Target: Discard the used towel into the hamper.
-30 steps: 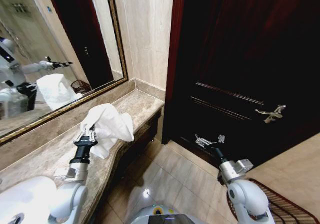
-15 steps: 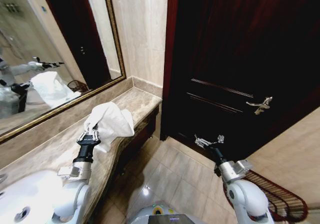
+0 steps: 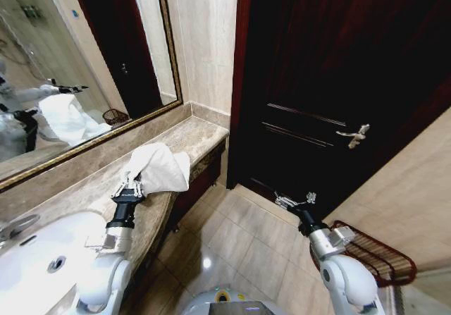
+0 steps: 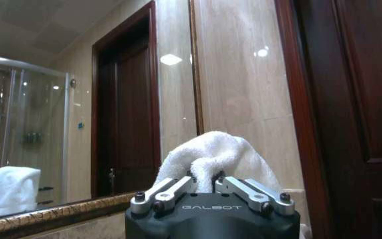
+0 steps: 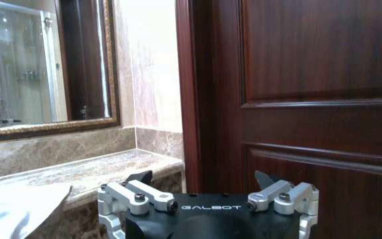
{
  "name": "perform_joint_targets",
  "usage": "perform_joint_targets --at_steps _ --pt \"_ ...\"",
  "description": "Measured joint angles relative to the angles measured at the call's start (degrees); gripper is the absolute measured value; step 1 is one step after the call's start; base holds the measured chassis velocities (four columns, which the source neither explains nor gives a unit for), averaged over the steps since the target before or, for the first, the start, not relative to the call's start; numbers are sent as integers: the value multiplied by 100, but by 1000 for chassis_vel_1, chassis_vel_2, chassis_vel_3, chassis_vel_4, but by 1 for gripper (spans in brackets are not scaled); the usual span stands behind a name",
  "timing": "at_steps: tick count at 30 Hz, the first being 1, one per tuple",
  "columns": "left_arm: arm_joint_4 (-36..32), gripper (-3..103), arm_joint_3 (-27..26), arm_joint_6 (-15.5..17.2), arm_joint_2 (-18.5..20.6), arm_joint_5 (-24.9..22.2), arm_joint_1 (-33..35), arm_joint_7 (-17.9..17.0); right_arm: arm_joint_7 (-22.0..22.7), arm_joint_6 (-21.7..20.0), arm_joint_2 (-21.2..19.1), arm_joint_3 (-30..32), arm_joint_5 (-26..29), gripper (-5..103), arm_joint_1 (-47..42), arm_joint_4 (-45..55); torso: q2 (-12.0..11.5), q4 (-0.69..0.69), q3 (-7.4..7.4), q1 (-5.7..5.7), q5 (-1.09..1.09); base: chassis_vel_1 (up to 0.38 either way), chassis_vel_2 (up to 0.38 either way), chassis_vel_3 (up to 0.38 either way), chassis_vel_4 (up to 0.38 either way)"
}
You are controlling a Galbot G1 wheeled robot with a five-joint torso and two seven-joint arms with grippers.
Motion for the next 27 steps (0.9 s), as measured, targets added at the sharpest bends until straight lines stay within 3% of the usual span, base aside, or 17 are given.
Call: perform_joint_targets --at_steps 9,27 --pt "9 7 237 39 -31 256 -75 25 43 38 33 -16 4 100 20 -38 0 0 1 2 0 41 -34 -39 37" --pt "48 7 339 9 -40 304 -124 107 154 74 61 -5 -18 100 21 -68 -1 0 0 1 -1 -29 -32 -29 -32"
